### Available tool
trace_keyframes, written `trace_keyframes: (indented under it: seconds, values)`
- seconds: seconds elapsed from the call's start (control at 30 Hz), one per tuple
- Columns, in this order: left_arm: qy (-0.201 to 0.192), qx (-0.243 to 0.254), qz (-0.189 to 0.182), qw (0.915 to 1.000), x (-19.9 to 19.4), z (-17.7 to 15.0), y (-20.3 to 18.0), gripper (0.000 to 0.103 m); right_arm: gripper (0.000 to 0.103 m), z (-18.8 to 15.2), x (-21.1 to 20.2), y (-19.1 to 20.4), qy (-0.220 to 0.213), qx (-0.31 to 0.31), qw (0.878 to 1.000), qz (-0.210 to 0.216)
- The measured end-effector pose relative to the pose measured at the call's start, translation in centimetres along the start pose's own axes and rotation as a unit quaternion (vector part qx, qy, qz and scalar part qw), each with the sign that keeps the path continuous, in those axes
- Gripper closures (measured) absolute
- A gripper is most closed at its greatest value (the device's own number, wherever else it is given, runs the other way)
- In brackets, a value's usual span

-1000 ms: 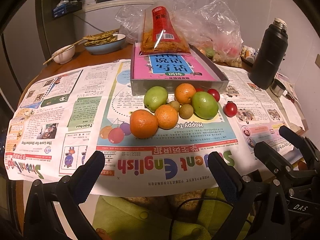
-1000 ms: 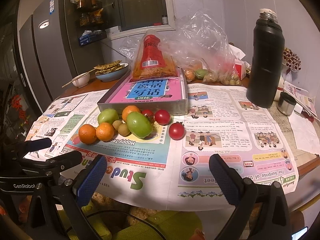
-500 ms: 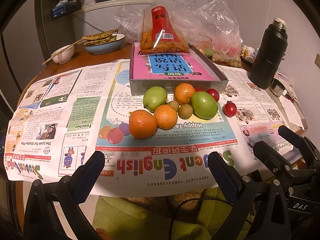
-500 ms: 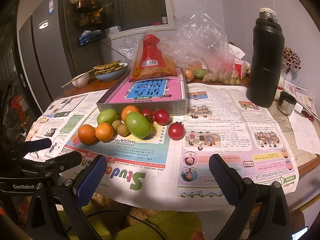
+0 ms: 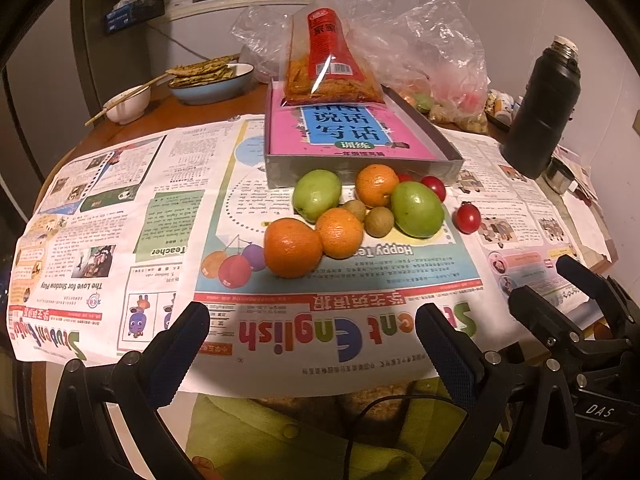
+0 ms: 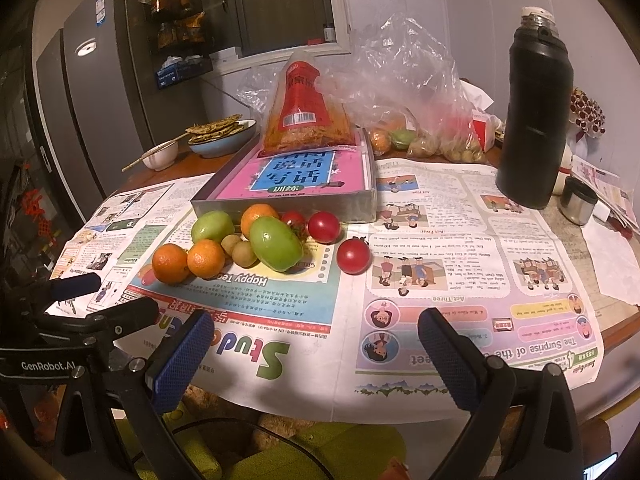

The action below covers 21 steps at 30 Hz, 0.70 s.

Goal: Organize fruits

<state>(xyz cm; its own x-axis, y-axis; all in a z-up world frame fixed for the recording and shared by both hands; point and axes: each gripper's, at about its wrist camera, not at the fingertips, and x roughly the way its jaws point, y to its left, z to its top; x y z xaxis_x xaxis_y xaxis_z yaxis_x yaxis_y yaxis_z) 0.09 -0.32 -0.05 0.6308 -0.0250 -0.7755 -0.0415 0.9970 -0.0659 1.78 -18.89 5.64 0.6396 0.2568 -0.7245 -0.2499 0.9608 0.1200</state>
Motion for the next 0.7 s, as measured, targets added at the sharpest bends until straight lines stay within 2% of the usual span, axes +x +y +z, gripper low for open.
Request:
trace_keyframes:
  seconds: [0.3,0.53,0.7]
  values:
    - [0.020,-0.005,0.013,0.9997,2.0,1.2,2.7,0.001,0.000,0.7,1.8,-1.1,0.016,0.003,1.000,-0.003]
    - [0.038,0.001,-0.027,0.9989,3.9,2.2,4.1,0.001,0.000,2.2,5.0,-3.0,0.039,0.005,0.999,-0.017]
    - [0.043,0.006,-0.042,0.9982,5.0,2.8,4.0,0.007,0.000,2.9,6.9,-3.8,0.054,0.002,0.998,-0.014]
